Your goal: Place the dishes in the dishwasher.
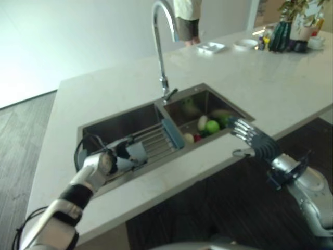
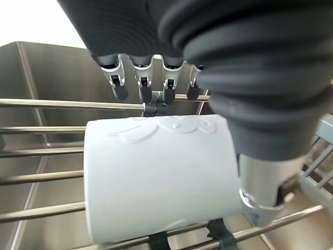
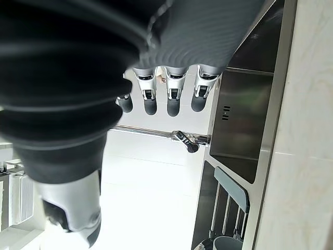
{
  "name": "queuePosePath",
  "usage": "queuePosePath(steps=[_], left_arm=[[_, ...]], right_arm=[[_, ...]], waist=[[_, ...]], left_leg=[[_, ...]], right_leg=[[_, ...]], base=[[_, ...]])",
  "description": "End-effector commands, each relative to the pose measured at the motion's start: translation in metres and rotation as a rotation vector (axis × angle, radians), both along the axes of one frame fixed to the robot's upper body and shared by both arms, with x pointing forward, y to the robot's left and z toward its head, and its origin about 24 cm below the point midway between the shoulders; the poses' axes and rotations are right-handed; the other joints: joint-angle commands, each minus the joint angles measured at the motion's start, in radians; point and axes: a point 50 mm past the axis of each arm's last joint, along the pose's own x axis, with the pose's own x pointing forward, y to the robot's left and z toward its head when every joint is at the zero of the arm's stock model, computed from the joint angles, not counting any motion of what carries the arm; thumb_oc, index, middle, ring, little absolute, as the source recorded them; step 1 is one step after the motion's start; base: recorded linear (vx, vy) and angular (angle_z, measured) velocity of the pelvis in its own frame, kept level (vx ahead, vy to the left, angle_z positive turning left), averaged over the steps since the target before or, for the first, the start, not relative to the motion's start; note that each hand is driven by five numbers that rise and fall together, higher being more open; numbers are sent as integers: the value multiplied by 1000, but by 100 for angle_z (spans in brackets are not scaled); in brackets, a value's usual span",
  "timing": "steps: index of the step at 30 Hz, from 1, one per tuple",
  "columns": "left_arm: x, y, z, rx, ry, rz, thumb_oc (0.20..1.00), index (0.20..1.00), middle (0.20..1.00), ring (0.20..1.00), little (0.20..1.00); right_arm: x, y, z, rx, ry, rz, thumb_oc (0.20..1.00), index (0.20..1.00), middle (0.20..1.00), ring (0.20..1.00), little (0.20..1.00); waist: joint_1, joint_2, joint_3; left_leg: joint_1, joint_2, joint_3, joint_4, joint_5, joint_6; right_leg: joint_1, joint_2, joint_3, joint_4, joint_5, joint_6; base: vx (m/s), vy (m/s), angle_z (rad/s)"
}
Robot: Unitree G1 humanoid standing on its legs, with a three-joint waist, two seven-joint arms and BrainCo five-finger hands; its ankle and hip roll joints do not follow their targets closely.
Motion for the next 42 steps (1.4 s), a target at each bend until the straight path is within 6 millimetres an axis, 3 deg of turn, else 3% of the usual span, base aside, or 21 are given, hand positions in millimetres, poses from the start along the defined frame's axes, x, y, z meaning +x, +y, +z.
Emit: queuePosePath(steps=[1, 39, 40, 41, 42], left_arm=[[18, 18, 28, 83, -84, 46, 1000, 1000, 1000, 1000, 1000], [7, 33, -5, 75, 9, 147, 1000, 1000, 1000, 1000, 1000], [7, 32, -8, 77, 27, 142, 840, 840, 840, 840, 840], [5, 32, -10, 82, 41, 133, 495, 495, 495, 495, 495], [4, 30, -13, 82, 43, 121, 200, 200, 200, 200, 200]], right_arm=[[8, 2, 31, -3, -153, 31, 1000, 1000, 1000, 1000, 1000], [9, 5, 31, -5, -152, 43, 1000, 1000, 1000, 1000, 1000], [9, 5, 32, -2, -154, 44, 1000, 1000, 1000, 1000, 1000], [8, 5, 31, 1, -154, 45, 1000, 1000, 1000, 1000, 1000], [8, 6, 32, 5, -157, 49, 1000, 1000, 1000, 1000, 1000]], waist=[[-3, -7, 3], [-8, -11, -6], [-9, -11, -5], [-10, -10, -5], [-13, -11, -5]], left_leg=[[-7, 28, -29, 8, -26, 8], [-10, 29, -28, 8, -26, 7], [-10, 29, -27, 8, -26, 7], [-10, 29, -26, 8, -27, 6], [-9, 29, -25, 8, -27, 6]], right_leg=[[89, -21, 21, 8, -95, 60], [83, -19, 22, 8, -94, 58], [83, -19, 22, 8, -94, 59], [83, -19, 23, 8, -93, 59], [82, -19, 26, 8, -93, 60]], base=[[0, 0, 0], [-1, 0, 0], [0, 0, 0], [0, 0, 0], [0, 0, 0]])
